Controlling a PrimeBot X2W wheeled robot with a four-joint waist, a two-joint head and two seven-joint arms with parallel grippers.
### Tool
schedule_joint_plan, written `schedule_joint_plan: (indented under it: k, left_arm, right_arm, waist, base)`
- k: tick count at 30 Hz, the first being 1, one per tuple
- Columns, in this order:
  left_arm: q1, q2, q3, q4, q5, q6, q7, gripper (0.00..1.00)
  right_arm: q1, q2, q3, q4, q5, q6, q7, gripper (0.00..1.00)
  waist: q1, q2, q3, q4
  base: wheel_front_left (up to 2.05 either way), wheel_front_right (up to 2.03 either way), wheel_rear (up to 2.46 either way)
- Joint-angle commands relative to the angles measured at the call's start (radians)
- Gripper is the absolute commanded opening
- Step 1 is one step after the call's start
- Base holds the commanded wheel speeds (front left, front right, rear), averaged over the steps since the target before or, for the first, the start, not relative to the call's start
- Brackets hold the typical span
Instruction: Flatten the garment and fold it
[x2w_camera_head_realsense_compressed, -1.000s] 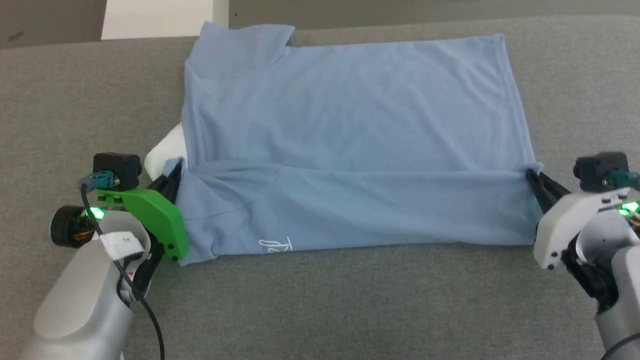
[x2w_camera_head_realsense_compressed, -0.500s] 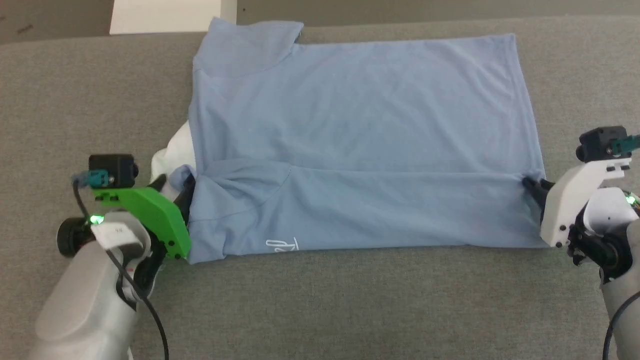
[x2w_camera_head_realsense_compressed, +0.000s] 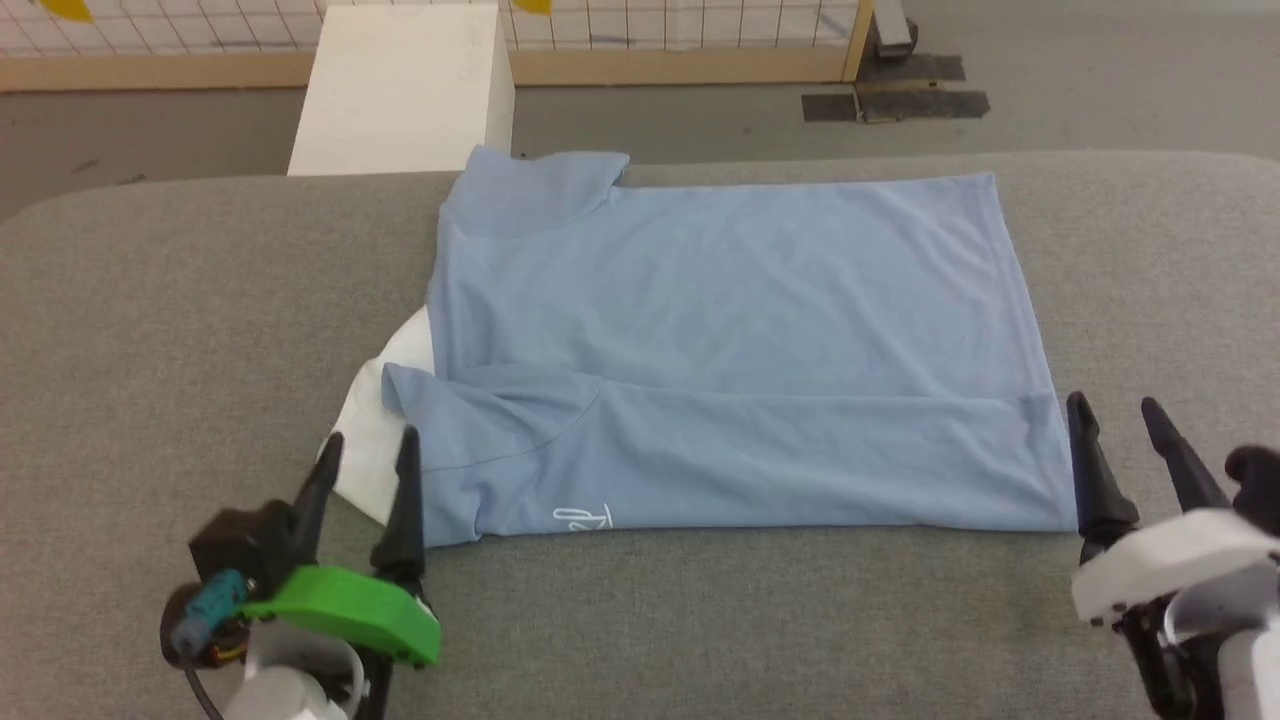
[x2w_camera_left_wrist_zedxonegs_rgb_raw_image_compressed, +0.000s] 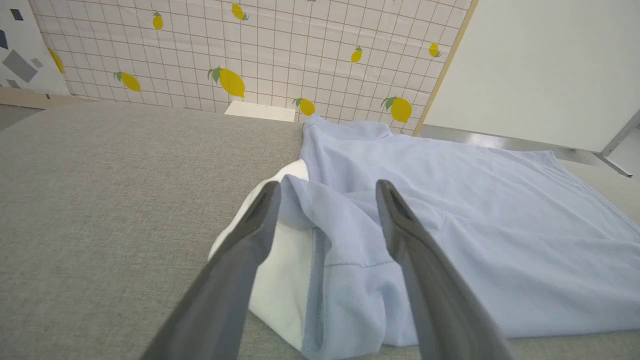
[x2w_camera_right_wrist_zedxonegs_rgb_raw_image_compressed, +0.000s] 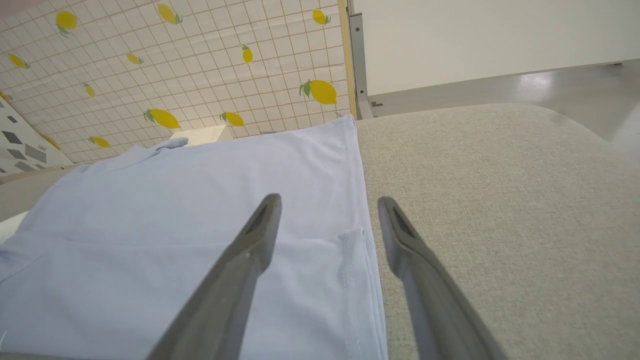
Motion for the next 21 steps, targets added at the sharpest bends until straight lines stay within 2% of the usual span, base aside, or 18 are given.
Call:
schedule_joint_plan:
  k: [1,5,8,12,17,21]
  left_arm:
    - [0.028,-0.003,-0.007,-0.006,0.013,-0.005,-0.008,1.0]
    - [0.055,-0.009,-0.023,0.037,0.016,-0.005,-0.01,1.0]
    - [0.047,-0.025,-0.026,0.083,0.017,0.015,0.001,1.0]
    - [0.016,-0.055,-0.018,0.146,0.002,0.071,0.06,1.0]
    - [-0.036,-0.086,0.032,0.227,-0.037,0.18,0.159,1.0]
    - [-0.06,-0.091,0.044,0.277,-0.073,0.225,0.273,1.0]
  right_arm:
    - [0.026,0.016,-0.004,-0.018,-0.017,-0.002,-0.037,1.0]
    - [0.071,0.047,-0.008,-0.043,-0.053,-0.002,-0.116,1.0]
    - [0.086,0.058,-0.001,-0.047,-0.069,-0.002,-0.147,1.0]
    - [0.097,0.066,0.017,-0.056,-0.08,-0.002,-0.158,1.0]
    - [0.077,0.07,0.045,-0.047,-0.084,-0.002,-0.164,1.0]
    - [0.067,0.071,0.066,-0.034,-0.087,-0.002,-0.166,1.0]
  waist:
    - [0.0,0.0,-0.013,-0.005]
    - [0.0,0.0,-0.021,-0.017]
    - [0.0,0.0,-0.019,-0.027]
    - [0.0,0.0,-0.014,-0.044]
    - [0.0,0.0,-0.003,-0.074]
    - [0.0,0.0,0.001,-0.097]
  base:
    - [0.0,0.0,0.0]
    - [0.0,0.0,0.0]
    - [0.0,0.0,0.0]
    - [0.0,0.0,0.0]
    - [0.0,0.0,0.0]
    - [0.0,0.0,0.0]
